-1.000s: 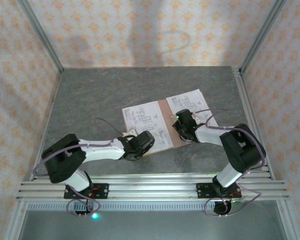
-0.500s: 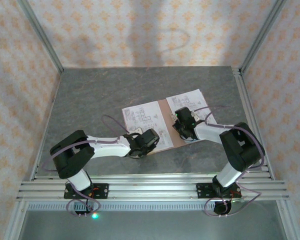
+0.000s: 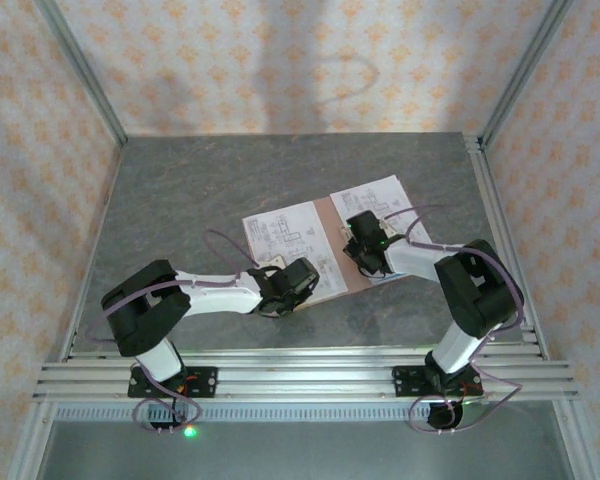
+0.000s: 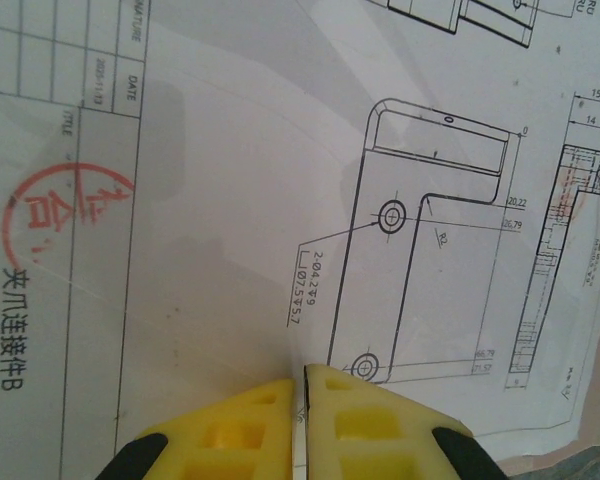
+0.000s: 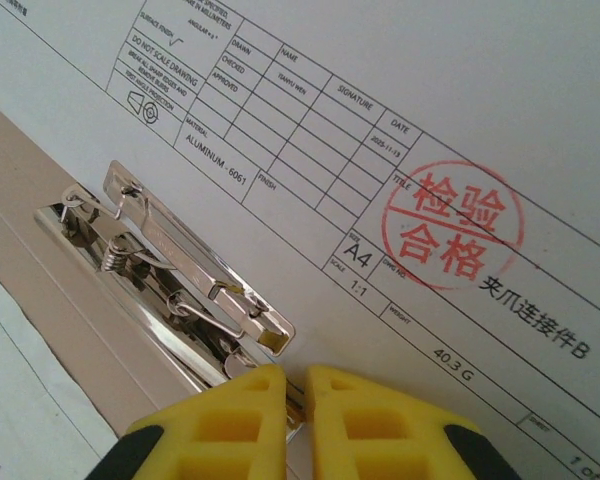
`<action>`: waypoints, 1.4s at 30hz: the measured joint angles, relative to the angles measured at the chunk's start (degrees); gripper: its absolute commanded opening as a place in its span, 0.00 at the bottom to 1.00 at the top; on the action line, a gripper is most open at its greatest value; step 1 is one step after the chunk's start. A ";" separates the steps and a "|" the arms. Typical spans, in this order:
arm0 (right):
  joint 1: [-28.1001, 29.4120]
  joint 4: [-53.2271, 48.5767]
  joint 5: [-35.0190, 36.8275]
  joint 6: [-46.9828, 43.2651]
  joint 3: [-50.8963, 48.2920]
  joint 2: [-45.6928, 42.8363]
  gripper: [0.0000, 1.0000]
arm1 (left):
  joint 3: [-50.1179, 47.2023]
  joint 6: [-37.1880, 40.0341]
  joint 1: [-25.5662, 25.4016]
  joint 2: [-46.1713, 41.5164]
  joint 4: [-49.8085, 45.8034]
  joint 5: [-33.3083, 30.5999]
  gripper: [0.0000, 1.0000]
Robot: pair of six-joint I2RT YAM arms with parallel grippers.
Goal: Put the files into the folder
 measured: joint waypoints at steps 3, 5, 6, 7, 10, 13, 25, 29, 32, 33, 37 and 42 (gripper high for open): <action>0.00 0.74 -0.09 -0.20 -0.42 -0.35 0.16 | 0.00 0.33 0.24 0.00 0.00 0.02 0.10; -0.02 1.90 -0.48 -0.28 -1.16 -1.29 0.23 | 0.00 0.46 0.44 0.02 0.00 0.04 0.10; -0.09 2.23 -0.76 -0.46 -1.29 -1.97 0.26 | 0.00 0.57 0.68 0.04 0.00 0.04 0.10; -0.17 2.38 -1.25 -0.83 -1.18 -2.29 0.30 | 0.00 0.74 0.81 0.04 0.00 0.07 0.10; -0.52 -0.11 -2.71 -2.12 -0.37 -3.32 0.39 | -0.13 0.96 1.18 0.04 0.02 0.00 0.10; -0.66 -4.81 -4.63 -3.67 1.05 -4.55 0.44 | -0.42 1.11 1.53 0.00 0.09 -0.07 0.10; -0.59 -11.45 -11.52 -4.11 -0.24 -16.15 0.25 | -5.51 1.20 2.27 -4.11 1.84 -0.63 0.11; 0.52 -9.75 -12.20 -2.01 -6.93 -18.36 0.12 | -7.28 2.62 2.27 -7.04 0.90 -0.85 0.29; 2.75 -9.81 -12.24 -0.98 -8.92 -18.21 0.09 | -7.63 4.94 2.27 -10.82 -1.81 -1.27 0.46; 3.45 -9.73 -12.15 -0.76 -8.90 -18.10 0.09 | -7.61 5.53 2.29 -12.33 -2.73 -1.64 0.47; 6.19 -9.11 -12.04 -0.70 -7.74 -16.96 0.08 | -7.52 8.92 3.89 -19.47 -6.88 -2.19 0.51; 8.48 -8.63 -11.63 -0.55 -5.62 -14.40 0.05 | -9.73 13.38 11.45 -24.35 -7.87 0.20 0.51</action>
